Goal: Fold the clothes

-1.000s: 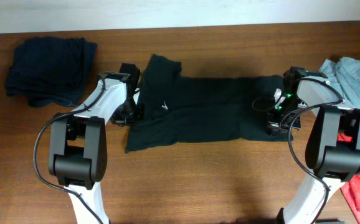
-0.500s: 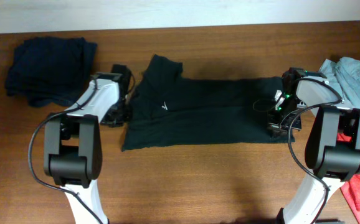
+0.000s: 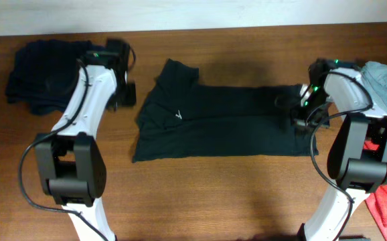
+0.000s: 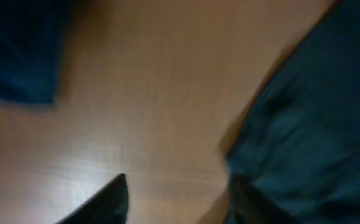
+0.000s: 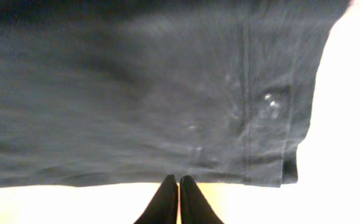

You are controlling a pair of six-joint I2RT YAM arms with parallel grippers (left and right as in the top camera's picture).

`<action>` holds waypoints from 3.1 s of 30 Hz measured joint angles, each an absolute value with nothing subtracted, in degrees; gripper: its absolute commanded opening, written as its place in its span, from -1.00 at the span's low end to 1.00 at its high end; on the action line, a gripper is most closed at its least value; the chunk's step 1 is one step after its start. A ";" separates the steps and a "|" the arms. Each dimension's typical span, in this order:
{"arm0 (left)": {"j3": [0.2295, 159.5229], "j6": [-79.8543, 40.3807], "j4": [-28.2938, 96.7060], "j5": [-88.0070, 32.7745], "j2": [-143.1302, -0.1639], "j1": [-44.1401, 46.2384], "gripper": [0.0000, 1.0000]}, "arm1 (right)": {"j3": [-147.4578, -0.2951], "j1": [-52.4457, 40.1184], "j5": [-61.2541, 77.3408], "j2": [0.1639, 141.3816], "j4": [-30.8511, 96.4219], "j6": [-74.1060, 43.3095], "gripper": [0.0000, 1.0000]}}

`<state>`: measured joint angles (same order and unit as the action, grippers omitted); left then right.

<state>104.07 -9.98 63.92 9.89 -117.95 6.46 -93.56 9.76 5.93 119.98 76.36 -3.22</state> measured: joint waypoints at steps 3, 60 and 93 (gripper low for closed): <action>109.45 -8.10 59.29 6.17 -116.86 6.44 0.34 | -100.03 9.76 7.11 119.98 78.63 -3.40 -0.56; 111.70 -1.28 34.02 -16.93 -129.29 6.79 0.71 | -113.36 10.72 -0.75 136.59 52.34 1.76 0.28; 111.70 -0.86 27.75 -16.51 -132.60 11.31 0.30 | -110.98 10.72 1.61 136.94 49.87 1.74 -0.27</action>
